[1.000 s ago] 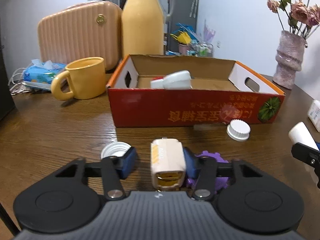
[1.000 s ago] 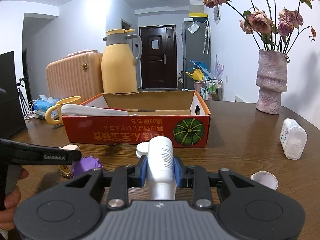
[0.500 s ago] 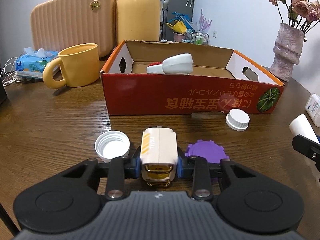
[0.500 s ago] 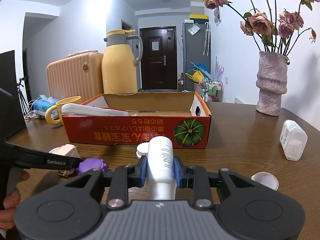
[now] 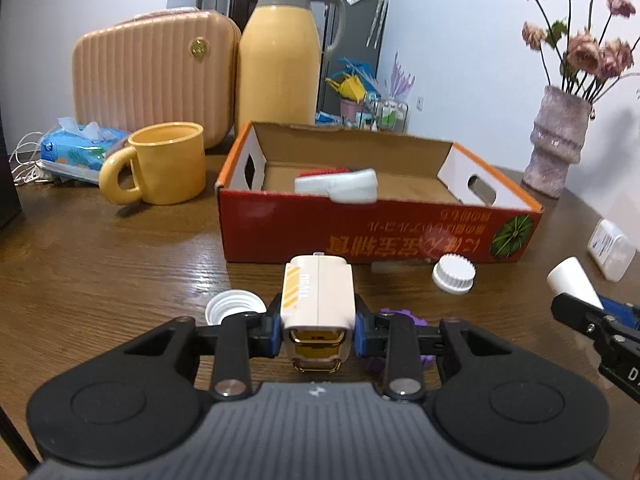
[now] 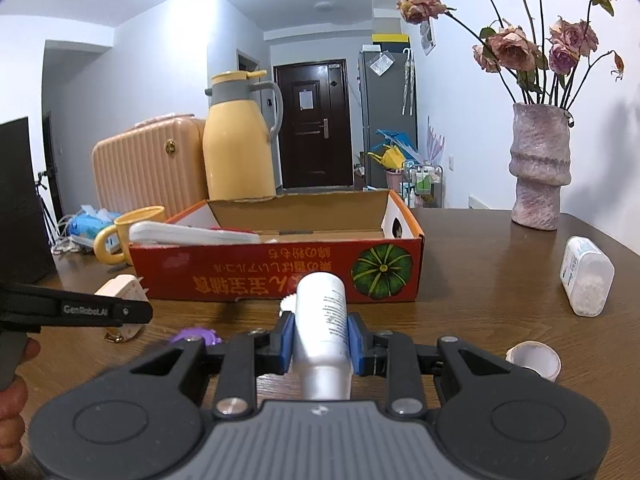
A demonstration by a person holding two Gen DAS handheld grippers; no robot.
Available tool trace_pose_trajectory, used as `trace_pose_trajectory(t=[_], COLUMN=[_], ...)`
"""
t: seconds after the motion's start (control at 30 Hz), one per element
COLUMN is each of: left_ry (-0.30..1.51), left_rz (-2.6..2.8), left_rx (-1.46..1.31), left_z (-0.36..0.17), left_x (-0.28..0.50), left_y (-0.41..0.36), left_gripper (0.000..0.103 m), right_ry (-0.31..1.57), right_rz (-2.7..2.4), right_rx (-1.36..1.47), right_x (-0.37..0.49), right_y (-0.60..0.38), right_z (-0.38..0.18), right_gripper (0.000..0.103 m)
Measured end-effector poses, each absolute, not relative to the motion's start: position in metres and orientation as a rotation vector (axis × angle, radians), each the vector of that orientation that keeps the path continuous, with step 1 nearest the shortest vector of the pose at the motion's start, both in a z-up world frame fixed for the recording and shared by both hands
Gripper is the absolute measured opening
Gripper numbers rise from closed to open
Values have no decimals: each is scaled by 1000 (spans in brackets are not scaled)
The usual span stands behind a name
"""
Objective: Organize rigid objects
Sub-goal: 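Carry the white-and-gold block and white bottle over the box with both tools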
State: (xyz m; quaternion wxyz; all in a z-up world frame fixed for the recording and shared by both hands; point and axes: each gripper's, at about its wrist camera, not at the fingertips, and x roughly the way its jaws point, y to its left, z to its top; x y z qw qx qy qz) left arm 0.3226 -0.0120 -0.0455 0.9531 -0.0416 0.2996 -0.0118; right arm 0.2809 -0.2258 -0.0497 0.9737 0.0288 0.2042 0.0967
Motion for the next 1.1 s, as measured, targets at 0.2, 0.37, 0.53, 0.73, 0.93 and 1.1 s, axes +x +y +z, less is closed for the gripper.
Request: trace_pose_trajectory(t=[0.2,0.37,0.53,0.73,0.93,1.1], left_ry=[561,520,478,428,376,353], left_rz=[-21,-22,-18,-23,-19,-24], left_rx=[-122,-156,-167,-201,-205,-204], left_z=[-32,-21,-6,16,39,51], left_x=[306,288,279,281,292,310], left_y=[-2,9,16,26,28,23], left_gripper=[32,32,32,32,32,32], right_ry=[392,379,360,330,307,300], right_rz=[202,204,205,202,202,202], right_rx=[99,97,80,76,71,80], right_x=[279,278,281,291,306,323], right_y=[-226,-223,-217,-213,-206,-203], right_z=[-44,-37,-27,-12,0,4], right_gripper=[27,27,27,27,27,27])
